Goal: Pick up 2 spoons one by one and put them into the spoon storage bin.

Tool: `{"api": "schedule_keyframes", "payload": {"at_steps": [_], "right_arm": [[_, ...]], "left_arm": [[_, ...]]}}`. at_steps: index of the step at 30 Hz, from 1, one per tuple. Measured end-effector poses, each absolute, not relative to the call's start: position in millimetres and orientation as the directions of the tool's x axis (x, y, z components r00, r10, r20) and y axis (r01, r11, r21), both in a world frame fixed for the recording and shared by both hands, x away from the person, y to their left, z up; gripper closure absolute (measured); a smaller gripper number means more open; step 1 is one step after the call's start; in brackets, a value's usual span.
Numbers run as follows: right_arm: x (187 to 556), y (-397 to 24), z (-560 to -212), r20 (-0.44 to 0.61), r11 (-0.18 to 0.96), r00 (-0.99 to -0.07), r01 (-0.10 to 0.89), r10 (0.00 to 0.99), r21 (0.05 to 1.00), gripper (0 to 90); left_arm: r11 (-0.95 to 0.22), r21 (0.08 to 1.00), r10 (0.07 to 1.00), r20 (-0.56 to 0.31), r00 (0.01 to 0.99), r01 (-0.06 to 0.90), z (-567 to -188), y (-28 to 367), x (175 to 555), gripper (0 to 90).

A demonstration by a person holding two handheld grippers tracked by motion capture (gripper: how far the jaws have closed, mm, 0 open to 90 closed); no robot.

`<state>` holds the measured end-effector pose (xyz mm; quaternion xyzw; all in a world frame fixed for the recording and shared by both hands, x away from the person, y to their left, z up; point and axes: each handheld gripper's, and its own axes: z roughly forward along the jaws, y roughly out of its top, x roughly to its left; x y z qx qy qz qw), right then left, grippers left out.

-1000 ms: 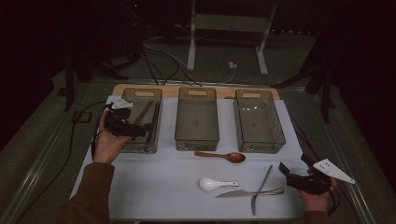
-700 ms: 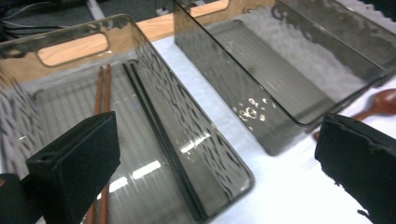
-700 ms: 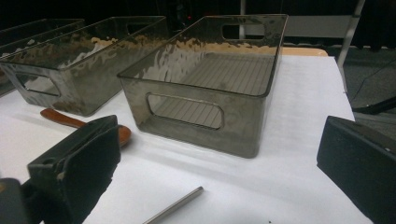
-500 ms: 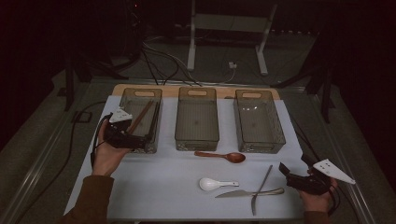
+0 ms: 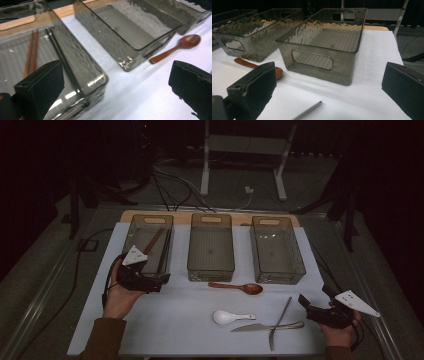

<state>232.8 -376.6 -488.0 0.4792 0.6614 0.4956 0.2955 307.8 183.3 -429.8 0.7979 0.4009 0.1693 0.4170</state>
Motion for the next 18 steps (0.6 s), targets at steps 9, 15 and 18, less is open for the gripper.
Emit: {"api": "schedule_keyframes", "payload": {"at_steps": [9, 15, 18], "right_arm": [[233, -377, -488, 0.084, 0.049, -0.366, 0.340, 0.927, 0.939, 0.0], [233, -377, -488, 0.085, 0.048, -0.366, 0.340, 0.927, 0.939, 0.0], [233, -377, -488, 0.085, 0.048, -0.366, 0.340, 0.927, 0.939, 0.0]], "left_arm": [[-0.378, 0.796, 0.730, -0.058, 0.681, 0.473, -429, 161, 307, 1.3], [-0.410, 0.789, 0.710, -0.038, 0.704, 0.456, -427, 148, 307, 1.3], [-0.421, 0.789, 0.697, -0.035, 0.716, 0.447, -428, 142, 306, 1.3]]}}
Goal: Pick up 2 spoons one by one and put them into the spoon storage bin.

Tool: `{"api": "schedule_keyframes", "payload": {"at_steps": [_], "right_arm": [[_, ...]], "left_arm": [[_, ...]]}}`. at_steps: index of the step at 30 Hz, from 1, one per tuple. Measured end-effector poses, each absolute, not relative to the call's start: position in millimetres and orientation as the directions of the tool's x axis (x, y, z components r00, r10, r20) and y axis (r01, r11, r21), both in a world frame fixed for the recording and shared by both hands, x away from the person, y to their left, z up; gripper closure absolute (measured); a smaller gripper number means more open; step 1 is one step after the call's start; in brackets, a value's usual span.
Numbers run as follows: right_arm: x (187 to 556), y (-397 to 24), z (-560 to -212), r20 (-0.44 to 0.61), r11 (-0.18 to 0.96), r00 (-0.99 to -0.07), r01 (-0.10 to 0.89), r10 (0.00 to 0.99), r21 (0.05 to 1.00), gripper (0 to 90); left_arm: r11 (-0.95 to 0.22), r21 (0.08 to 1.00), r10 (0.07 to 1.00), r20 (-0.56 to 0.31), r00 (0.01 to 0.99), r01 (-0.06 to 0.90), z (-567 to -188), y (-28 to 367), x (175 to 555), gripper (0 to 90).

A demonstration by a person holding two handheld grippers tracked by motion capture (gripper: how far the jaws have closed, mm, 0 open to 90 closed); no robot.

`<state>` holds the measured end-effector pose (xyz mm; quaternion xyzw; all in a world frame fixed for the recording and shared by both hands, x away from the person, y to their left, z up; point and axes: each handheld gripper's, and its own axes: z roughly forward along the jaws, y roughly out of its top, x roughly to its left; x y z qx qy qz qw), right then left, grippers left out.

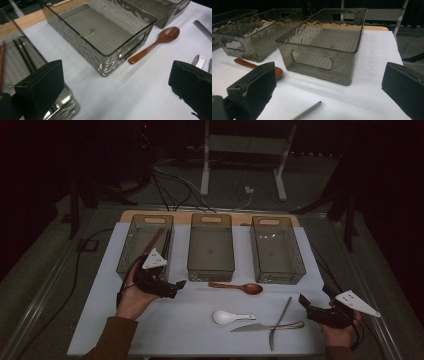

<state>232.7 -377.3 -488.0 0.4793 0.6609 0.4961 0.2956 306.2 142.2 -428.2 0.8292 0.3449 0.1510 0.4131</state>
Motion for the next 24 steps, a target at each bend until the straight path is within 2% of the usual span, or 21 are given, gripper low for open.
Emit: {"api": "schedule_keyframes", "payload": {"at_steps": [24], "right_arm": [[233, -377, -488, 0.086, 0.049, -0.367, 0.343, 0.926, 0.938, 0.0]], "left_arm": [[-0.509, 0.750, 0.603, -0.040, 0.796, 0.423, -438, 99, 311, 1.3]]}}
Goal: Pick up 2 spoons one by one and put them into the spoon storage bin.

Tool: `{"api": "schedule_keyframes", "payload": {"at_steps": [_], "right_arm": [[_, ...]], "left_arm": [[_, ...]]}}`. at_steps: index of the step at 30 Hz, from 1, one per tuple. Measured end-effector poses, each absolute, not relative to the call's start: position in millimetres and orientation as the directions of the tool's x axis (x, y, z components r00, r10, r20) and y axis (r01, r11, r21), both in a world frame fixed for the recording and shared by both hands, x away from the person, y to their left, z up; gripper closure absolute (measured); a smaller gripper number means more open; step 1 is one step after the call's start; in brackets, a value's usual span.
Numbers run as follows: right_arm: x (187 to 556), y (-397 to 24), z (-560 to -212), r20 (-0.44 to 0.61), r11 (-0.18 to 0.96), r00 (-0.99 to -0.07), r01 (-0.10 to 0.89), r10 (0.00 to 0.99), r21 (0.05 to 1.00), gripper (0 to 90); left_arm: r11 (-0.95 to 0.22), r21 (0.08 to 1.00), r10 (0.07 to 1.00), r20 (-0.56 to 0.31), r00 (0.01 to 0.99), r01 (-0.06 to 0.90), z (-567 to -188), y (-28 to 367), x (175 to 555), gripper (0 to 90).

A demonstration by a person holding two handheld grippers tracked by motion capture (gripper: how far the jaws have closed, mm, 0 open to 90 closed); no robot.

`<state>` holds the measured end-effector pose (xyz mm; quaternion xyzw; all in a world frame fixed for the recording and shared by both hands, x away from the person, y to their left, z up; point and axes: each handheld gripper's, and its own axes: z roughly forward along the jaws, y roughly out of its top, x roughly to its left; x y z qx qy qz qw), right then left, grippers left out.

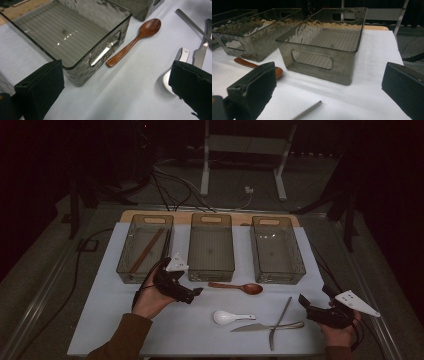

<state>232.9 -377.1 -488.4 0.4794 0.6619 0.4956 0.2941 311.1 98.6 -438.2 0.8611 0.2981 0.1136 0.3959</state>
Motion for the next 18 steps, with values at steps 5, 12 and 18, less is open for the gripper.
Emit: {"api": "schedule_keyframes", "payload": {"at_steps": [5, 12, 18], "right_arm": [[233, -377, -488, 0.087, 0.049, -0.367, 0.344, 0.926, 0.938, 0.0], [233, -377, -488, 0.085, 0.049, -0.367, 0.343, 0.926, 0.938, 0.0], [233, -377, -488, 0.087, 0.048, -0.366, 0.344, 0.927, 0.938, 0.0]], "left_arm": [[-0.524, 0.740, 0.593, -0.037, 0.804, 0.421, -440, 94, 312, 1.3], [-0.541, 0.729, 0.580, -0.038, 0.814, 0.419, -444, 85, 312, 1.3], [-0.566, 0.714, 0.559, -0.036, 0.828, 0.413, -450, 73, 312, 1.3]]}}
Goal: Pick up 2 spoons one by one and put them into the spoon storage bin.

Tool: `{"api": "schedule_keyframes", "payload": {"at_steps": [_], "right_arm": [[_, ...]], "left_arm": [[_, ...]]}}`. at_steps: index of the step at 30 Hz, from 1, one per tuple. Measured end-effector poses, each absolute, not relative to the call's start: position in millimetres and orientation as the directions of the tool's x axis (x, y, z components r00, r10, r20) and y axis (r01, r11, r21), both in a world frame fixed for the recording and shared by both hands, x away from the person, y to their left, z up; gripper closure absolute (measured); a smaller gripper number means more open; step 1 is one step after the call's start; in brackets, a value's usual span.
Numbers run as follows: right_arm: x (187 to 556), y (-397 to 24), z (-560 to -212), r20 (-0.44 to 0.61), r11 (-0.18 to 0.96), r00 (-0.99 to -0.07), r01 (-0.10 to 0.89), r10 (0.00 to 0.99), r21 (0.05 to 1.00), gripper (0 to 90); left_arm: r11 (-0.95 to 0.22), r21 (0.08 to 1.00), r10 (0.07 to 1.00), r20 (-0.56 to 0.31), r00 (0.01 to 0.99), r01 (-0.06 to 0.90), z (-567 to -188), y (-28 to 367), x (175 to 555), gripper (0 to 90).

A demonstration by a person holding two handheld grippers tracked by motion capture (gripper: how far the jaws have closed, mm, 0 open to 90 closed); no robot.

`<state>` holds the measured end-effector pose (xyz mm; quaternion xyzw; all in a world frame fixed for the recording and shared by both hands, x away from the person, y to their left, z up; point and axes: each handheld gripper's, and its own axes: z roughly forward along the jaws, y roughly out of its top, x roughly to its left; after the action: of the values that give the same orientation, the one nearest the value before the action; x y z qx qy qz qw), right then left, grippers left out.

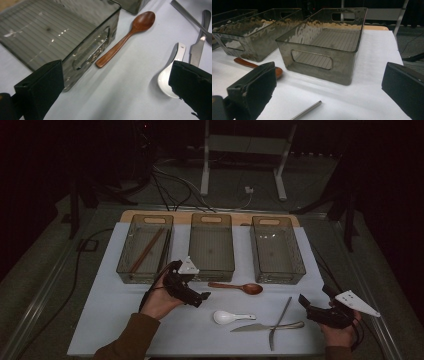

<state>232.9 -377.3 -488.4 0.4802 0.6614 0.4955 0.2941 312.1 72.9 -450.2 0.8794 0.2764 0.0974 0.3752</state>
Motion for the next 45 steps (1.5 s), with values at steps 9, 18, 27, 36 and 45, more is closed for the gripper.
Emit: {"api": "schedule_keyframes", "payload": {"at_steps": [9, 18, 27, 36, 45], "right_arm": [[233, -378, -488, 0.088, 0.046, -0.365, 0.342, 0.927, 0.939, 0.0], [232, -379, -488, 0.087, 0.045, -0.362, 0.341, 0.928, 0.939, 0.0], [232, -379, -488, 0.087, 0.045, -0.363, 0.340, 0.928, 0.939, 0.0], [232, -379, -488, 0.086, 0.046, -0.363, 0.340, 0.928, 0.939, 0.0], [232, -379, -488, 0.087, 0.045, -0.363, 0.340, 0.928, 0.939, 0.0]], "left_arm": [[-0.592, 0.698, 0.532, -0.037, 0.846, 0.403, -457, 55, 312, 1.3], [-0.608, 0.687, 0.512, -0.043, 0.858, 0.398, -464, 41, 312, 1.3], [-0.635, 0.667, 0.489, -0.045, 0.871, 0.390, -473, 24, 311, 1.3], [-0.662, 0.647, 0.463, -0.046, 0.885, 0.379, -480, 9, 310, 1.3], [-0.684, 0.628, 0.444, -0.047, 0.895, 0.372, -486, -2, 309, 1.4]]}}
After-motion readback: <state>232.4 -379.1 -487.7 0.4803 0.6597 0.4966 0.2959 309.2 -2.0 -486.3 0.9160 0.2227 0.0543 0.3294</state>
